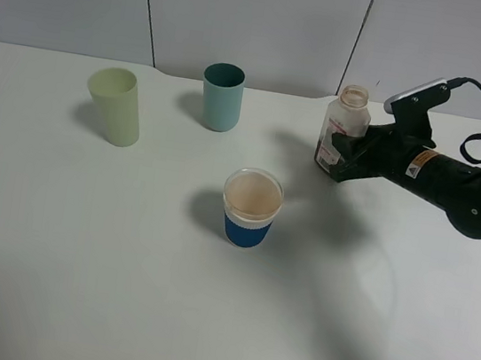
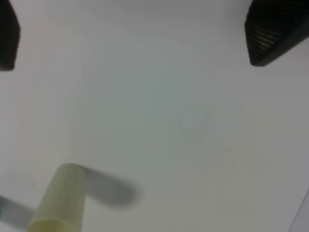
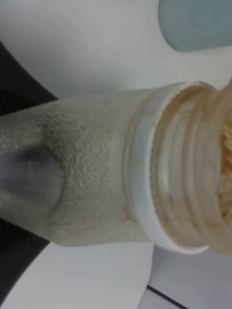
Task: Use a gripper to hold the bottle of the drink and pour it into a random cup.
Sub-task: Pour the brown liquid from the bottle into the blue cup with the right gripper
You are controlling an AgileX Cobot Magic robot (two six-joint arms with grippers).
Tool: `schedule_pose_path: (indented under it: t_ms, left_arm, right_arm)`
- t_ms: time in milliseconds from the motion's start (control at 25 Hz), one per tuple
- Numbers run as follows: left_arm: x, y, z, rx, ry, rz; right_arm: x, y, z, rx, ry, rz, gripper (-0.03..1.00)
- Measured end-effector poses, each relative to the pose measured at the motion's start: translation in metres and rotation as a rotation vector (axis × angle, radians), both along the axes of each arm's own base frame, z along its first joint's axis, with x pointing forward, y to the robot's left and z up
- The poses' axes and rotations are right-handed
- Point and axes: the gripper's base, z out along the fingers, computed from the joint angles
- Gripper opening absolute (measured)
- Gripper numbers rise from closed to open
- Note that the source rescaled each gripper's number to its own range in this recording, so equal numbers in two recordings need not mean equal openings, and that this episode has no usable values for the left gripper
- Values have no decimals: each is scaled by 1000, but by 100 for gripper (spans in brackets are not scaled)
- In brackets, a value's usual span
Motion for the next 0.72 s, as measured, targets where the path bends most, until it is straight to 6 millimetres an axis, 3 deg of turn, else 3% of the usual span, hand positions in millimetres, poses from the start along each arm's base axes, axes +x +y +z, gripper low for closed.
schedule_pose_path:
  t_ms: [440,720]
  left_arm:
    - [0,0,0,0,0,0]
    - [0,0,0,0,0,0]
  right_arm:
    - [-11,2,42,-118,-27,94,0]
    - [-21,5,75,-175,-138,161,0]
